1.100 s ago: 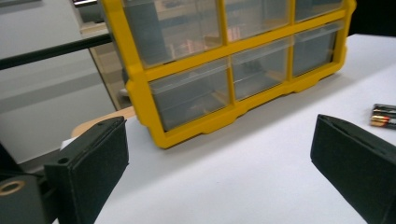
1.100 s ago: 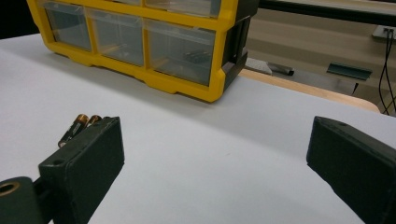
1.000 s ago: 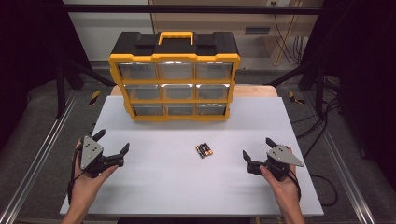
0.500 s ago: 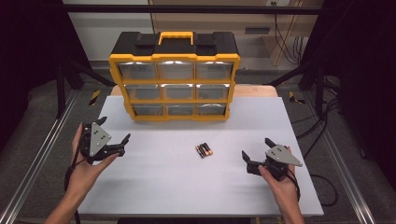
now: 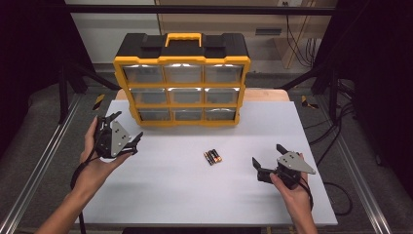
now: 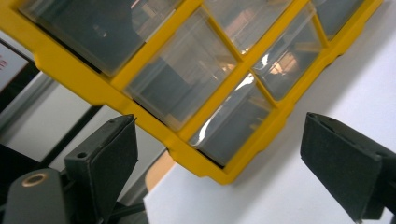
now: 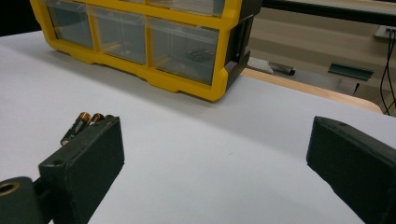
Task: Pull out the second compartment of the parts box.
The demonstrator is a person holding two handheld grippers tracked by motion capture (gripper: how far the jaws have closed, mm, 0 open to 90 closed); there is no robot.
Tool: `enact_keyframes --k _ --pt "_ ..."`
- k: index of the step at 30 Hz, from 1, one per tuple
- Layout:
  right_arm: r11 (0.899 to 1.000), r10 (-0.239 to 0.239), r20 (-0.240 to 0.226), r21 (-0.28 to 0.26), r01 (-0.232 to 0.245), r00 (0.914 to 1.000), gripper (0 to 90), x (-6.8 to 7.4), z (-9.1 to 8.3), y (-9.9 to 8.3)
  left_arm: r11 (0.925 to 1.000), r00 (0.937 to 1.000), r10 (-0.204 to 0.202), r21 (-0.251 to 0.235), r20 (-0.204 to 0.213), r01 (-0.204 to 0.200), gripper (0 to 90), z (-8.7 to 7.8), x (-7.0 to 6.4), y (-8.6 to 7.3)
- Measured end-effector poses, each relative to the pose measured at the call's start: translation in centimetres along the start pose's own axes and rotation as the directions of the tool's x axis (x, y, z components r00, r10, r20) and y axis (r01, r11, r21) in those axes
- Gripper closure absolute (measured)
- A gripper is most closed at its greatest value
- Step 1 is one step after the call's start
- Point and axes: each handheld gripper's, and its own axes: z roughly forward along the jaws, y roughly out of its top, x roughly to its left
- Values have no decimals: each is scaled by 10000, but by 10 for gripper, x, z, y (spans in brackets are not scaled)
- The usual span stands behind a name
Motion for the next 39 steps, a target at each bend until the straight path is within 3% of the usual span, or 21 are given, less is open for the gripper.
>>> enact_keyframes --k 7,13,20,21,32,36,39 --pt "10000 8 -29 69 -8 10000 45 2 0 0 9996 9992 210 -155 -327 -215 136 1 7 6" --pt "10000 -6 -30 23 6 10000 45 2 0 0 9985 9974 555 -16 -457 -556 149 2 15 13" --pt "10000 -12 -35 55 12 10000 45 2 0 0 9948 9932 1021 23 -558 -1021 160 9 11 27" --pt "10000 -18 -44 39 18 10000 45 3 0 0 9922 9904 1234 -68 -626 -1241 160 10 10 29" --pt "9999 -66 -3 81 66 10000 45 4 1 1 9811 9777 1920 -91 -845 -1934 222 20 -1 52" --pt "10000 -49 -7 69 49 10000 46 4 1 1 9736 9688 2239 -198 -1065 -2272 255 22 -2 61" --pt "9999 -79 -25 77 80 10000 45 4 1 1 9634 9566 2650 -86 -1209 -2680 287 25 -3 68"
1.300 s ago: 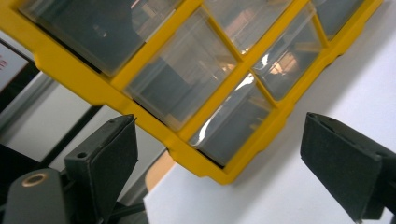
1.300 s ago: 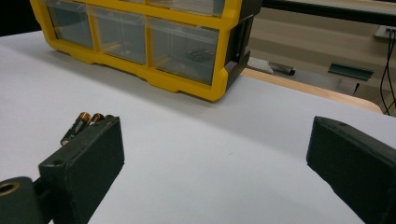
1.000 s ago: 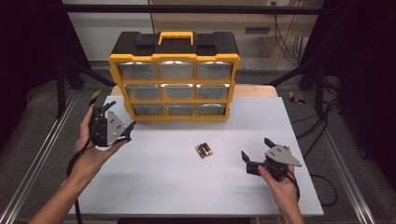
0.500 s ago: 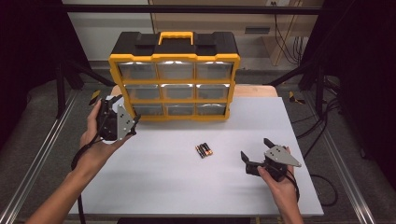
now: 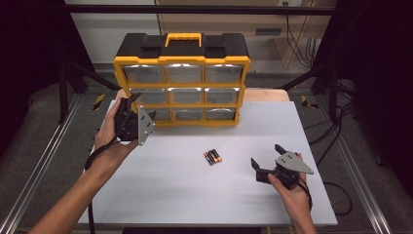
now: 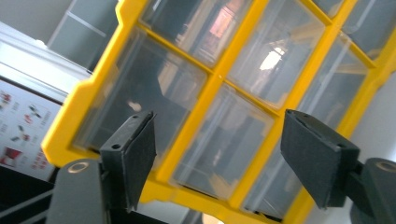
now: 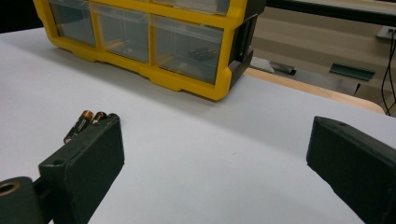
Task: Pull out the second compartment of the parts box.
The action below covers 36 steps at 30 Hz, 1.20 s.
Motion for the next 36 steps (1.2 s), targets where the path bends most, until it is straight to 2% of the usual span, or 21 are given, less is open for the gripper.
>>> enact_keyframes --k 4,6,7,8,9,10,16,18,21,25,29,36 --pt "10000 13 -9 -42 -13 10000 45 0 0 0 9979 9976 641 5 -255 -641 328 5 -1 9" --pt "10000 64 18 -28 -64 10000 45 0 -1 1 9976 9971 681 -65 -335 -683 345 8 -1 13" --pt "10000 47 20 -35 -47 10000 45 -1 -1 0 9977 9973 595 -290 -430 -608 353 11 -2 15" --pt "10000 42 32 -32 -42 10000 45 -1 -1 0 9961 9950 858 -171 -507 -867 359 11 -1 17" --pt "10000 41 39 -27 -41 10000 45 -1 -1 0 9963 9956 773 -326 -528 -791 363 13 -2 18" --pt "10000 43 50 -27 -42 10000 45 -1 -1 1 9950 9937 974 -166 -556 -984 367 13 0 20" --pt "10000 -30 60 -49 31 10000 47 0 -1 1 9842 9808 1737 -192 -893 -1760 399 18 0 29" --pt "10000 -24 53 -52 24 10000 46 0 -1 1 9864 9831 1583 -290 -917 -1616 409 20 0 31" --pt "10000 -5 37 -55 5 10000 47 -1 -1 1 9826 9790 1799 -297 -958 -1835 410 21 -1 33" --pt "10000 -12 15 -15 12 10000 46 1 0 1 9808 9765 1859 -390 -1091 -1911 421 24 0 36" --pt "10000 40 20 -11 -40 10000 46 1 0 1 9740 9682 2209 -235 -1175 -2251 426 26 2 40" --pt "10000 -10 70 0 10 10000 45 0 0 0 9702 9612 2365 -194 -1419 -2416 424 31 4 44"
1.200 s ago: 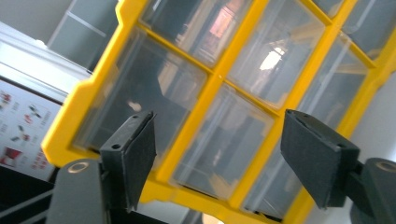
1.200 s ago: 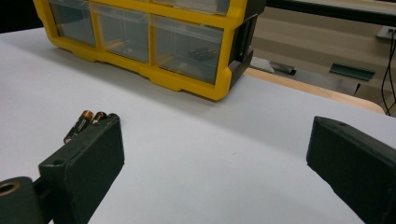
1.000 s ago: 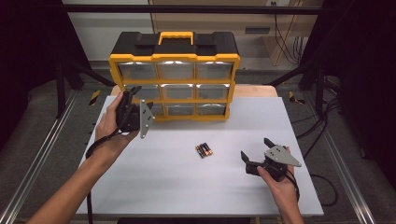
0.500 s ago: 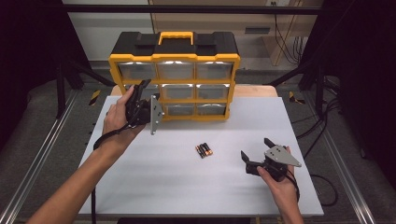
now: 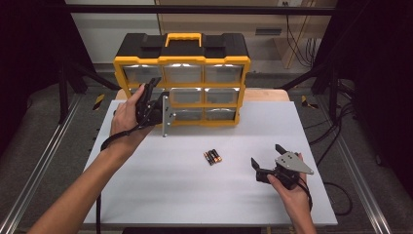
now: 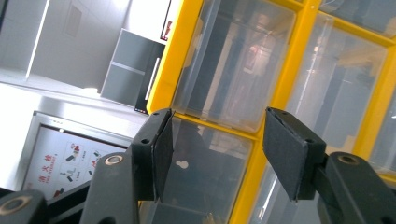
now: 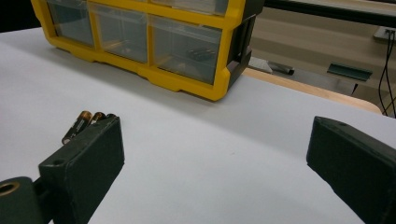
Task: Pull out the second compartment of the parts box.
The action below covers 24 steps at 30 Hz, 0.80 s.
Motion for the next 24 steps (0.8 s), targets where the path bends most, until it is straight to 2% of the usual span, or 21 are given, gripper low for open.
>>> enact_keyframes --k 3,9,17,24 --pt "10000 -20 -13 26 20 10000 45 0 0 0 9997 9996 235 -38 -130 -235 425 2 2 4" --pt "10000 -40 21 22 40 10000 49 0 0 0 9993 9992 300 -217 -261 -306 438 7 6 11" --pt "10000 18 38 12 -18 10000 48 -1 0 0 9989 9987 429 -200 -284 -434 466 14 7 17" --pt "10000 22 25 32 -22 10000 48 0 0 0 9990 9984 372 -225 -429 -382 479 18 8 20"
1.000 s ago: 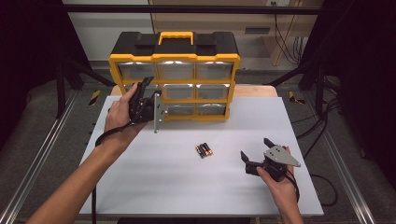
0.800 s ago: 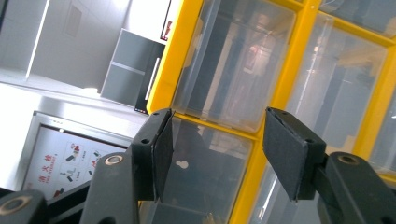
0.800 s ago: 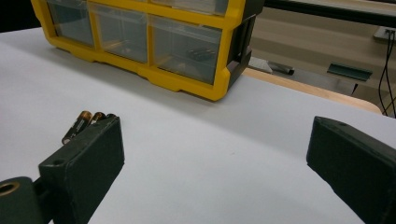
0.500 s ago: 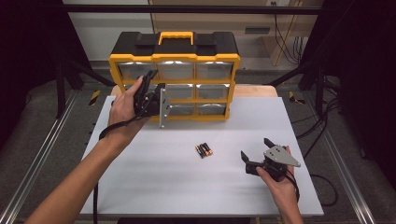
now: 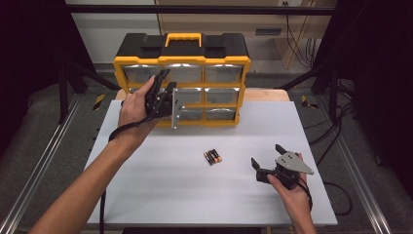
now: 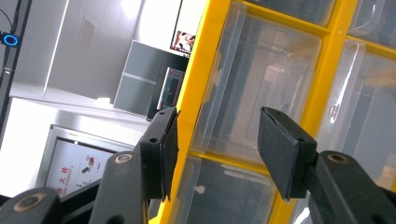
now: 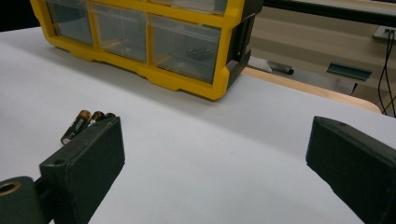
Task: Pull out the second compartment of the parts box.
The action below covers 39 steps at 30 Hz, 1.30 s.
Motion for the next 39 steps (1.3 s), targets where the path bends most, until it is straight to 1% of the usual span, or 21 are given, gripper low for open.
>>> enact_keyframes --k 6,9,16,20,28,39 --pt "10000 -22 6 -16 22 10000 48 0 0 0 10000 9999 59 65 -161 -58 511 5 0 0" --pt "10000 24 -20 -17 -24 10000 48 0 0 0 9999 9999 23 134 -166 -20 519 7 -1 0" --pt "10000 -26 -15 -1 26 10000 48 0 0 0 9998 9992 -62 182 -395 69 537 11 -2 -3" --pt "10000 16 -34 -16 -16 10000 48 0 0 0 9998 9990 62 206 -432 -53 545 13 -3 -3" --pt "10000 -48 6 -9 48 10000 48 0 0 0 9996 9978 234 183 -625 -223 556 14 -4 -3" --pt "10000 -31 -16 -60 31 10000 48 -1 -1 1 9993 9960 366 125 -814 -357 567 14 -5 -1"
